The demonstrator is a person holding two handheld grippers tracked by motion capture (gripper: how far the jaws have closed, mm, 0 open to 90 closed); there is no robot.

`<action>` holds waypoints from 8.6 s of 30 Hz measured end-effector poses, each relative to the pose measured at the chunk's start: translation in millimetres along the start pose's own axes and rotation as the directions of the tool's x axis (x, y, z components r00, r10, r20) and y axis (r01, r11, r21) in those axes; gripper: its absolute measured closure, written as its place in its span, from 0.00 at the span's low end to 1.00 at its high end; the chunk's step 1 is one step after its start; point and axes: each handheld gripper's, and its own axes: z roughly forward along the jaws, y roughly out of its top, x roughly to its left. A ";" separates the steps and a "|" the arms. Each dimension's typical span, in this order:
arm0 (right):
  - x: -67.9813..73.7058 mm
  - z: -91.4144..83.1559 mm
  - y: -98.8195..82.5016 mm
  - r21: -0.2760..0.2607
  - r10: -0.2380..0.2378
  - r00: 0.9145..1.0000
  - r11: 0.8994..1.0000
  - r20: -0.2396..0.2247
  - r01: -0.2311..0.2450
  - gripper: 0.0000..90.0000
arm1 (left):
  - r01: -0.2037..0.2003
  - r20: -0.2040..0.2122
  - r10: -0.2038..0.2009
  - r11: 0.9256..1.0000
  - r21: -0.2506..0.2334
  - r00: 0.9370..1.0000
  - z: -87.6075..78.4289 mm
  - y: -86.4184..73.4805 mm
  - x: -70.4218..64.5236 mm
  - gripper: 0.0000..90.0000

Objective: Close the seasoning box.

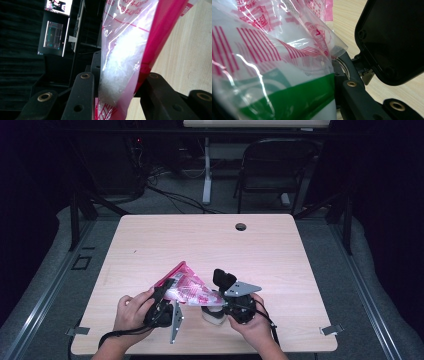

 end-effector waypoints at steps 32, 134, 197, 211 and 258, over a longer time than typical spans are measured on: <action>3.5 0.7 4.3 -0.009 -0.019 1.000 1.000 0.017 0.019 1.00 | 0.182 0.102 -0.180 0.983 -0.006 0.978 8.9 -17.1 -10.9 0.81; 11.0 3.5 15.5 -0.098 -0.054 0.997 0.994 -0.055 0.048 0.89 | 0.713 0.496 -0.647 0.697 0.076 0.580 27.2 -43.4 -25.4 0.63; 2.9 -1.8 14.2 -0.181 0.016 1.000 0.983 -0.021 -0.019 0.56 | 0.954 0.110 -0.964 0.258 0.156 0.242 21.8 -169.2 32.0 1.00; 2.0 -0.7 13.6 -0.165 0.022 1.000 0.986 -0.019 -0.025 0.56 | 0.934 0.070 -0.959 0.285 0.216 0.276 24.0 -174.0 33.3 0.97; -9.8 -24.7 31.7 0.042 0.114 0.990 0.993 -0.089 -0.110 0.78 | 0.839 0.342 -0.871 0.457 0.294 0.354 17.4 -89.5 5.4 0.54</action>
